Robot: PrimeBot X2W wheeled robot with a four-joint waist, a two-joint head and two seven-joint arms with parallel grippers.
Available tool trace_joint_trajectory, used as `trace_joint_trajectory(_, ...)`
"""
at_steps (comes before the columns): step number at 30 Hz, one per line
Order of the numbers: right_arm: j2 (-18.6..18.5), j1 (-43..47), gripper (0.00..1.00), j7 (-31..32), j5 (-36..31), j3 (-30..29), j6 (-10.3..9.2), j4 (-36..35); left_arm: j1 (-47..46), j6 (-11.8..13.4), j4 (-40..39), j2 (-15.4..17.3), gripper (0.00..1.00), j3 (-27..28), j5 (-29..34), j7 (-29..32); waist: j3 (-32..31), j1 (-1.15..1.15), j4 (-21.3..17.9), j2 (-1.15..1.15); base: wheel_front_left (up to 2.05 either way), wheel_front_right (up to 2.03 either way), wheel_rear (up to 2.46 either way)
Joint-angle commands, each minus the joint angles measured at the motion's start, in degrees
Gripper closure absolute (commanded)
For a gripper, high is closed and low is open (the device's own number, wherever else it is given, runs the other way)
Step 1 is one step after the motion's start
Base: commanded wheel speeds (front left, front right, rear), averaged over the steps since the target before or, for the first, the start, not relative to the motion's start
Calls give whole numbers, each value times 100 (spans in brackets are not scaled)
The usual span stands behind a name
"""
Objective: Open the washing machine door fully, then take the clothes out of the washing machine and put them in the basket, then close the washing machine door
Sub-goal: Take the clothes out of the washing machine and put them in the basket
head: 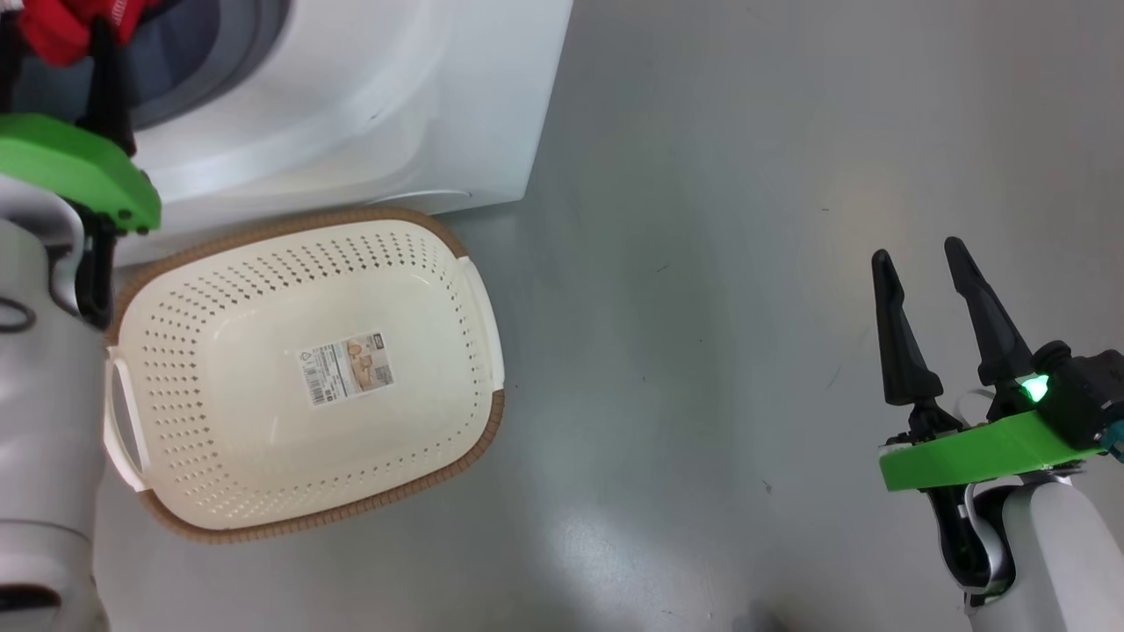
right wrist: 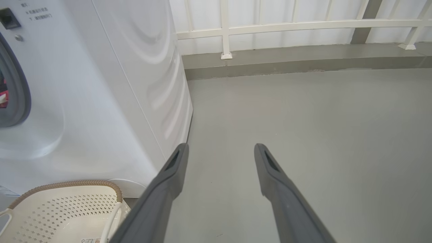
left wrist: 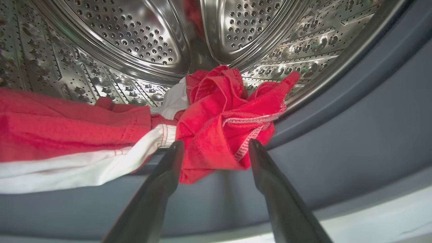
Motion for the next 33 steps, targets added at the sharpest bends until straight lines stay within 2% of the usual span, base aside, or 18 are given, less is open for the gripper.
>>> trace_joint_trajectory(1,-4,-85,0,-36,94,159,36,-147,-210,43,30,325,0,40,40,-28,51,0,-13,0,0,0,0)
trace_joint_trajectory(10,11,-144,0,-36,101,260,36,-153,-637,139,674,394,0,-60,59,-28,131,0,-102,0,0,0,0)
trace_joint_trajectory(11,14,-142,0,-36,101,268,36,-153,-658,136,713,399,16,-75,60,-28,134,0,-110,0,0,0,0)
trace_joint_trajectory(12,17,-141,0,-36,100,274,36,-152,-677,134,747,405,52,-90,61,-28,137,0,-117,0,0,0,0)
trace_joint_trajectory(14,24,-144,0,-36,101,283,36,-147,-705,132,793,418,89,-121,67,-28,136,0,-128,0,0,0,0)
trace_joint_trajectory(15,28,-144,0,-36,104,285,36,-143,-713,130,807,423,100,-130,64,-28,132,0,-132,0,0,0,0)
trace_joint_trajectory(26,39,-125,0,-36,85,233,36,-144,-529,126,534,382,100,-88,-55,-28,0,0,-49,0,0,0,0)
trace_joint_trajectory(33,17,-29,0,-36,70,212,36,-119,162,84,-527,190,100,206,-226,-28,-266,0,100,0,0,0,0)
